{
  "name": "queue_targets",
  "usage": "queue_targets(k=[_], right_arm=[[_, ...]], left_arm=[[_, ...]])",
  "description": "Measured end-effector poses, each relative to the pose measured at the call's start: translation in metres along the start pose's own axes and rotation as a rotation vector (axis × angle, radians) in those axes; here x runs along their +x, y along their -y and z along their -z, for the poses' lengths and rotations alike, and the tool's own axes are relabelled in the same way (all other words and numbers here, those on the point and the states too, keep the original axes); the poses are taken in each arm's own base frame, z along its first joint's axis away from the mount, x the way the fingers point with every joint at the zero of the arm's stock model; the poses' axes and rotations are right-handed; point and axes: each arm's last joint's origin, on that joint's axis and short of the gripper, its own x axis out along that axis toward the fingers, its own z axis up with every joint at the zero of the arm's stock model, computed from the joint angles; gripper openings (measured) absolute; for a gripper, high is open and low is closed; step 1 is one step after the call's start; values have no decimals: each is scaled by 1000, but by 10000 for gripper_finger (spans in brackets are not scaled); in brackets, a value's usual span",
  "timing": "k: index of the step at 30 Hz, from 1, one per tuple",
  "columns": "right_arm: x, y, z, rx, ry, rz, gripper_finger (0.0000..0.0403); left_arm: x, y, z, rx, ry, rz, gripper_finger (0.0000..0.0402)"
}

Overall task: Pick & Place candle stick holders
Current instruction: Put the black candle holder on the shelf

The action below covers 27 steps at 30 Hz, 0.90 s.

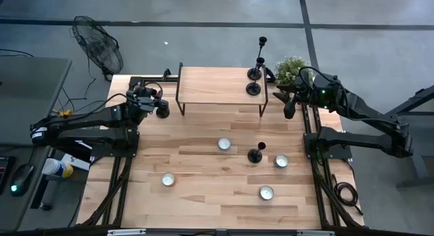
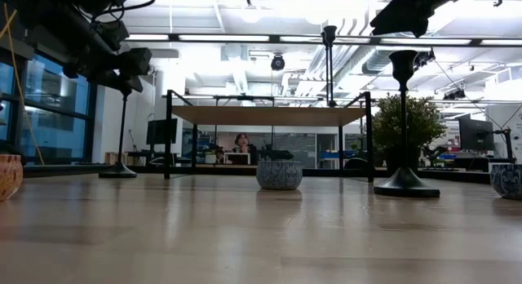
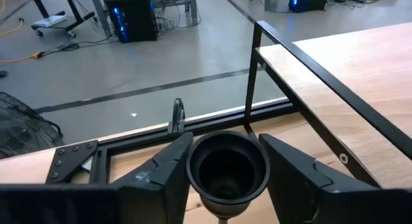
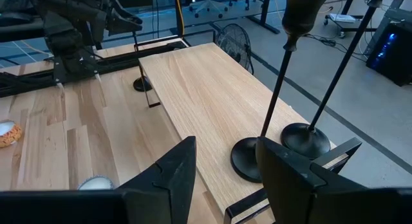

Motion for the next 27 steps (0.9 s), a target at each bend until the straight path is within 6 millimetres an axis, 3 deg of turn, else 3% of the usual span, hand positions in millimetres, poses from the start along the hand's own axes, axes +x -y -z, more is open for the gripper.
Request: queue_targets(k=[13,27], right_arm=[[0,1,0,-1,0,39,153],[0,1,0,2,0,43,154]], left_arm=[[0,-2,3,31,-22,-13,120],[0,-2,3,34,-20,-17,115]])
